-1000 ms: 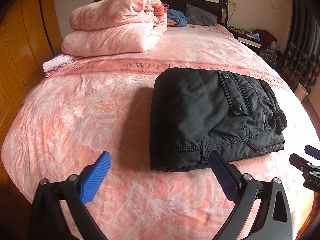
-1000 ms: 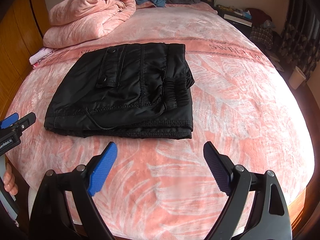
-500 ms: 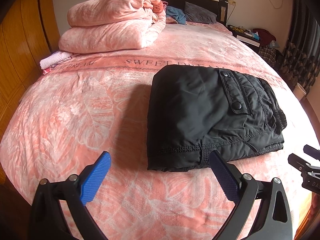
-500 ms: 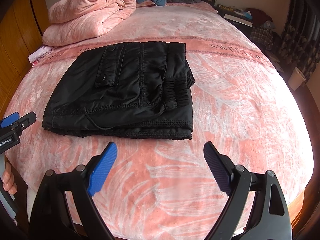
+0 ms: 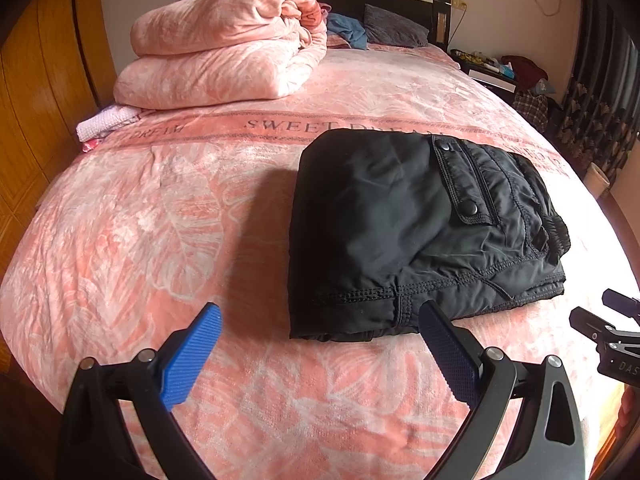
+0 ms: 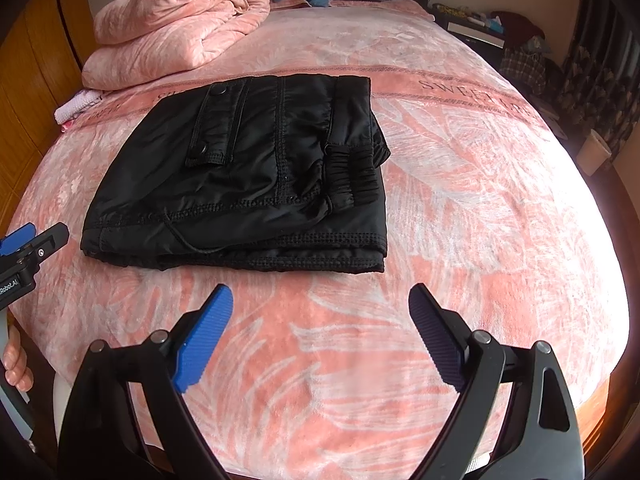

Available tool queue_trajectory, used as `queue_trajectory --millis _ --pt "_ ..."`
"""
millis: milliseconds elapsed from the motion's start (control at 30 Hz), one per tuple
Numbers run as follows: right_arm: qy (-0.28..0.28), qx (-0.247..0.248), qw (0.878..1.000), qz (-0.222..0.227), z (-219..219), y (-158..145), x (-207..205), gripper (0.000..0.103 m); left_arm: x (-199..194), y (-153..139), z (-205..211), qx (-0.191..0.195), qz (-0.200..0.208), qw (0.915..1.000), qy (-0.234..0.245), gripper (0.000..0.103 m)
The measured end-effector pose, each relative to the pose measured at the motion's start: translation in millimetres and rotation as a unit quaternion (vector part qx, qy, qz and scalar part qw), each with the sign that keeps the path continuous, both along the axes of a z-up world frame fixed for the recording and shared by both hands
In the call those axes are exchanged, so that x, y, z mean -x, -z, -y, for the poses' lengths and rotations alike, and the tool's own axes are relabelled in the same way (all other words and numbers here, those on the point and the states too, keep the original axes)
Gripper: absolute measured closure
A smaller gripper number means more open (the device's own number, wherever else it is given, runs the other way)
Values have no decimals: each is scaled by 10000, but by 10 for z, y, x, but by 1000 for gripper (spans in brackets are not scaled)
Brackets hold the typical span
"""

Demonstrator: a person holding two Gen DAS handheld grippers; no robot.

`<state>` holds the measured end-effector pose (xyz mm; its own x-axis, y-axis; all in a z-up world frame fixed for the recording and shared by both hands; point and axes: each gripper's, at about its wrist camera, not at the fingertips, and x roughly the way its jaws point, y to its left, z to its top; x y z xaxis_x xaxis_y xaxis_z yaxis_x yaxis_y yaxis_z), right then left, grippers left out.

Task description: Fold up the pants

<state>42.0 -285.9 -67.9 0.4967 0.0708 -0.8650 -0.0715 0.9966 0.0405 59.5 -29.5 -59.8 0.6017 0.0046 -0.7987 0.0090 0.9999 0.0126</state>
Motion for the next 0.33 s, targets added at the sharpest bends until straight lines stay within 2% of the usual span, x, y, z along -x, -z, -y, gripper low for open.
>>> queue_trajectory --millis 333 --pt "12 -8 10000 -19 0 12 13 13 -2 28 -29 77 -121 9999 -76 4"
